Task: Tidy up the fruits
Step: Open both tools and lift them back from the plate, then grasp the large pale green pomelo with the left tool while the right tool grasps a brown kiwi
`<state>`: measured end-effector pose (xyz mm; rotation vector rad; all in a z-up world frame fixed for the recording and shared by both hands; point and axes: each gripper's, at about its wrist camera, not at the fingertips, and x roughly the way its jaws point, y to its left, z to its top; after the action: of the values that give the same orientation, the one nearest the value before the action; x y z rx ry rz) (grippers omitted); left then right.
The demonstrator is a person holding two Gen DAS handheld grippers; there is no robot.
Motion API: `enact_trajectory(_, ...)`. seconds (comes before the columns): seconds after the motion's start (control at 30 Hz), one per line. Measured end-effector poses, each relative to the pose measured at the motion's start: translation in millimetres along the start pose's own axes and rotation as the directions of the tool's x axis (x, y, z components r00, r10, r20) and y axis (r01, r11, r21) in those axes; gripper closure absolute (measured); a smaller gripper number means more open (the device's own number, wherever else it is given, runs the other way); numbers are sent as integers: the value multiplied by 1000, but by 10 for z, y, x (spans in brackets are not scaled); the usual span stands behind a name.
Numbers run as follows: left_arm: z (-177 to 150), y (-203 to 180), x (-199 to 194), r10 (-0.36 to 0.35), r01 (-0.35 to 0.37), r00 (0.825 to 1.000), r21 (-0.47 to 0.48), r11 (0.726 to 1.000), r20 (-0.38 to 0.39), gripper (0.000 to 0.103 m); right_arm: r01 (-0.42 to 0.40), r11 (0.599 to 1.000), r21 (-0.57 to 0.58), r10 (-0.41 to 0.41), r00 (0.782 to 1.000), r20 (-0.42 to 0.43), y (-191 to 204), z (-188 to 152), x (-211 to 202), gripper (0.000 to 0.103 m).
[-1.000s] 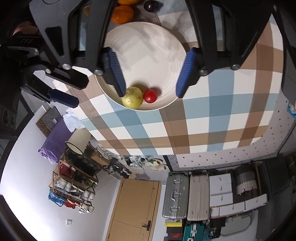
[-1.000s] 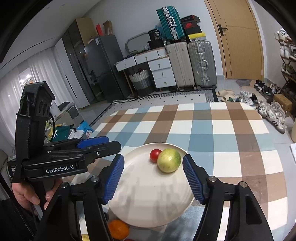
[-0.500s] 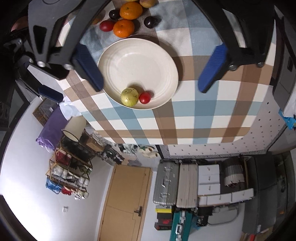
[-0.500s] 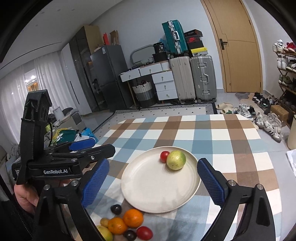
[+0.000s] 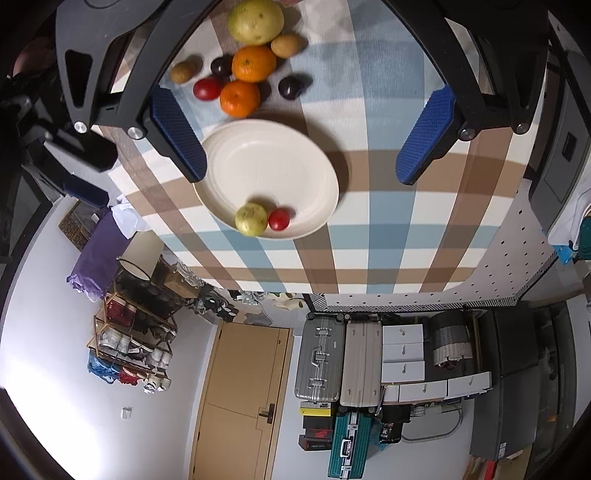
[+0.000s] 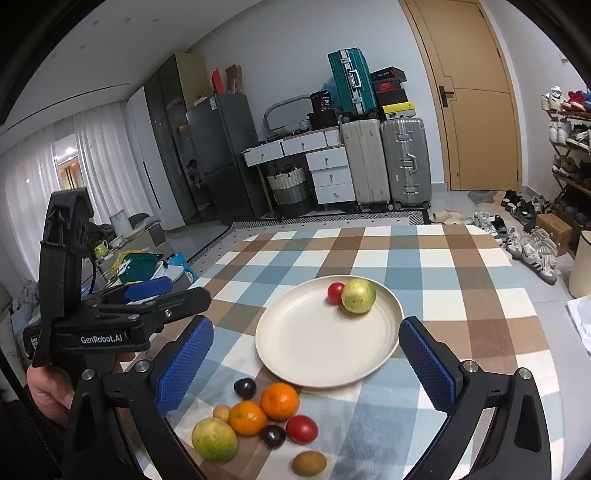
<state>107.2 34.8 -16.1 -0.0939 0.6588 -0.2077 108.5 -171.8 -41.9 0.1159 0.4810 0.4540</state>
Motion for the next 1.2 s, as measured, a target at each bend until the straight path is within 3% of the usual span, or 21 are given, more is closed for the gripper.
enact_trajectory(0.47, -588, -31, -117, 15, -14, 997, 8, 1000, -78, 1, 30, 999, 16, -30, 1000, 0, 67, -262, -246, 1)
enact_trajectory(0.8, -1011, -88, 7, 25, -25, 984, 3, 1000, -175, 1, 63, 997, 36, -62, 998, -17, 88, -472, -357, 1)
enact_trajectory(1.2, -1200, -131, 144, -1, 3, 978, 10, 1000, -210, 2, 28, 999, 44, -27, 999, -24, 108, -639, -450, 1)
